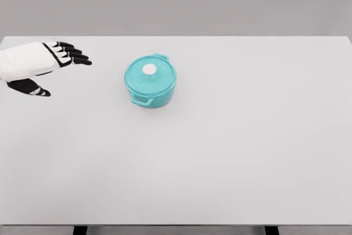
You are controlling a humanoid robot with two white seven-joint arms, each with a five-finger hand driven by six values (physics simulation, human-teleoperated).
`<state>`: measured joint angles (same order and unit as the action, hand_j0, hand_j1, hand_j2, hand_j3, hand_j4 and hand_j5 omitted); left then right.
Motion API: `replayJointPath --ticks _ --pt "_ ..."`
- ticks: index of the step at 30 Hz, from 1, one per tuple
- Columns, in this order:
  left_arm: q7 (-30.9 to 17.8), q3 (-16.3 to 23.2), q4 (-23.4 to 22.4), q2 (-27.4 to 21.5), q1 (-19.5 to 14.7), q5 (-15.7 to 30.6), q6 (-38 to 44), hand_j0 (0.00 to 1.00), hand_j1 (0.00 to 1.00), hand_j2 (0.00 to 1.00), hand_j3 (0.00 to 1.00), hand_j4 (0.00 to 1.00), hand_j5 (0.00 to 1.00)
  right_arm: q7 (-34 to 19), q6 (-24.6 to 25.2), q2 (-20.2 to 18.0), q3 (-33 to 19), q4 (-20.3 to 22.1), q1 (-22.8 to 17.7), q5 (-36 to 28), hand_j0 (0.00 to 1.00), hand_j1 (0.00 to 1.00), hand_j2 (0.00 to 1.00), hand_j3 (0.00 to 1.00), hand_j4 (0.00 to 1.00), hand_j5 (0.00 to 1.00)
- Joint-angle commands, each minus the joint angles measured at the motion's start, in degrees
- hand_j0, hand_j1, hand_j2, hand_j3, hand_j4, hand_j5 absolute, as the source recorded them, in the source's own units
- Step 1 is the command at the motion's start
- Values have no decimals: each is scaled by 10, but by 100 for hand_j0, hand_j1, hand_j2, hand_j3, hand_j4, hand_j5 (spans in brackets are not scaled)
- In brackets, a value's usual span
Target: Open the lid of the pot with left arm
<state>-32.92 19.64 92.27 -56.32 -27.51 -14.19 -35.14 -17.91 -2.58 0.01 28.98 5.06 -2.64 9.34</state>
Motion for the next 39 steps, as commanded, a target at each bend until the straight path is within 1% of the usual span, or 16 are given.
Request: replayJointPath --ticks 1,8,12,14,15,16,17,18,19,21,23,27,30,33,35,39 --pt "-1 2 2 4 0 -1 1 100 100 100 100 100 100 0 1 0 0 -1 0 0 100 100 100 100 100 100" --pt "-8 1 1 13 -7 -3 1 100 100 100 100 100 100 0 0 0 0 0 -3 0 100 100 100 100 100 100" --pt "-21 2 5 54 -19 -4 1 100 100 100 100 100 100 0 0 0 0 -1 -3 0 100 100 100 100 100 100" --pt "-21 1 6 84 -24 -45 1 100 100 100 100 100 100 0 0 0 0 -1 -3 0 100 100 100 100 100 100" --pt "-21 14 9 86 -47 -44 1 100 100 100 100 100 100 0 0 0 0 0 -3 0 100 100 100 100 100 100" --pt "-21 71 -3 88 -96 -28 1 100 100 100 100 100 100 0 0 0 0 -1 -3 0 100 100 100 100 100 100" --pt "-21 105 -17 94 -121 -2 8 100 100 100 100 100 100 0 0 0 0 0 -3 0 100 100 100 100 100 100" --pt "-21 187 -41 105 -174 43 40 100 100 100 100 100 100 0 0 0 0 -1 -3 0 100 100 100 100 100 100" --pt "-21 217 -42 104 -199 45 33 100 100 100 100 100 100 0 0 0 0 -1 -3 0 100 100 100 100 100 100" --pt "-21 255 -51 113 -241 46 24 100 100 100 100 100 100 0 0 0 0 -1 -3 0 100 100 100 100 100 100" --pt "-21 256 -61 149 -258 36 29 100 100 100 100 100 100 1 0 0 0 -1 -3 0 100 100 100 100 100 100" --pt "-21 257 -92 205 -261 -9 40 100 100 100 100 100 100 0 0 0 0 -1 -3 0 100 100 100 100 100 100" --pt "-21 259 -130 230 -273 -15 43 100 100 100 100 100 100 0 0 0 0 0 -3 0 100 100 100 100 100 100" --pt "-21 262 -139 242 -273 -33 58 100 100 100 100 100 100 0 0 0 0 -1 -3 0 100 100 100 100 100 100" --pt "-21 278 -139 247 -278 -49 71 99 99 99 99 99 99 0 0 0 0 0 -3 0 100 100 100 100 100 100" --pt "-21 301 -156 248 -286 -55 76 92 92 92 92 92 92 0 0 0 0 0 -3 0 100 100 100 100 100 100"
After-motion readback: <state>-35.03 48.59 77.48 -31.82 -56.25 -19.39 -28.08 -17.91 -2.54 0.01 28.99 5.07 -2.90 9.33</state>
